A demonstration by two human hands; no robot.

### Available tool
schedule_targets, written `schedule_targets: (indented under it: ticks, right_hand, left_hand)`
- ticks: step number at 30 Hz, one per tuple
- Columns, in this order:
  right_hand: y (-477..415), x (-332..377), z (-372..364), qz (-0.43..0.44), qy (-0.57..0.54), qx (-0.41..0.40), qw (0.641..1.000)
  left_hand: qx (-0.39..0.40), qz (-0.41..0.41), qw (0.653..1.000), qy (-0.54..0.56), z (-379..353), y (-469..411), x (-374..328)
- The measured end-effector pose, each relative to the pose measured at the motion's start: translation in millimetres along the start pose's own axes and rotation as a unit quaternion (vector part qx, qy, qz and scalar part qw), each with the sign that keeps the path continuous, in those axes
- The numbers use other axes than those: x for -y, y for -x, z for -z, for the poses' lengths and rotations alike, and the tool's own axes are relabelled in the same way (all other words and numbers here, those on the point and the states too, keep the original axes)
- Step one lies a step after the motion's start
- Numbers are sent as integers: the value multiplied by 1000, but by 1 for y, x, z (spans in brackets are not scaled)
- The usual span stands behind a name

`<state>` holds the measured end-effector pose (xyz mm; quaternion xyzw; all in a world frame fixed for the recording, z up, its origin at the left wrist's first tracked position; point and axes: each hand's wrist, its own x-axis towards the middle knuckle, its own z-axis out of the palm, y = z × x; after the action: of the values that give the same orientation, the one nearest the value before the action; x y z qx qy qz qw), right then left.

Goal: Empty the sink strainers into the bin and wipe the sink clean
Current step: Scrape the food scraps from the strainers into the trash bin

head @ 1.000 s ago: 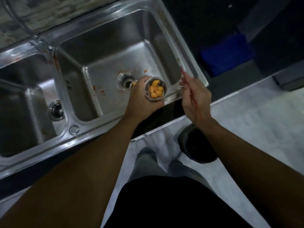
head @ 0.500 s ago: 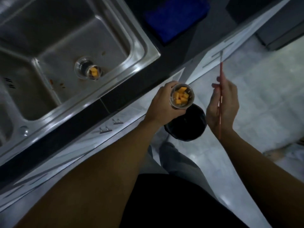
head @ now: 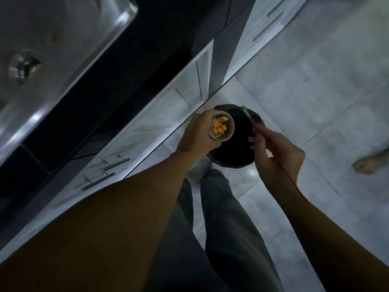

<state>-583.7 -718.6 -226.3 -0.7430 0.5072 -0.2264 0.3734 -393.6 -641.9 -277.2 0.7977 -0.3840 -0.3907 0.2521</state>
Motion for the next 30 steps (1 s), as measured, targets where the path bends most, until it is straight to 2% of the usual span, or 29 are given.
schedule_targets:
  ticks: [3,9,13,17,21,26,30]
  right_hand:
    - [18,-15,-3,42,-6,41,998]
    - [41,-54,-39,42,29,92,994]
    - [41,-74,-61,9,52,88,995]
    - [39,-85,-72,12,50,102,993]
    - [41,-92,-72,-33,74,102,991]
    - [46,-95,-68,-27,45,67,996]
    - [40,-98,-78,-19,-3,78,997]
  left_hand:
    - [17,14,1000,-15,-18,-9,18]
    - [74,5,996,-48,-47,-29,39]
    - [95,-9,993,-68,-61,-33,48]
    - [86,-6,994,-73,-69,-36,54]
    - [95,0,992,-85,-71,-39,55]
    - [87,13,992,-93,-79,-43,52]
    - [98,9,991,-90,-83,-46,47]
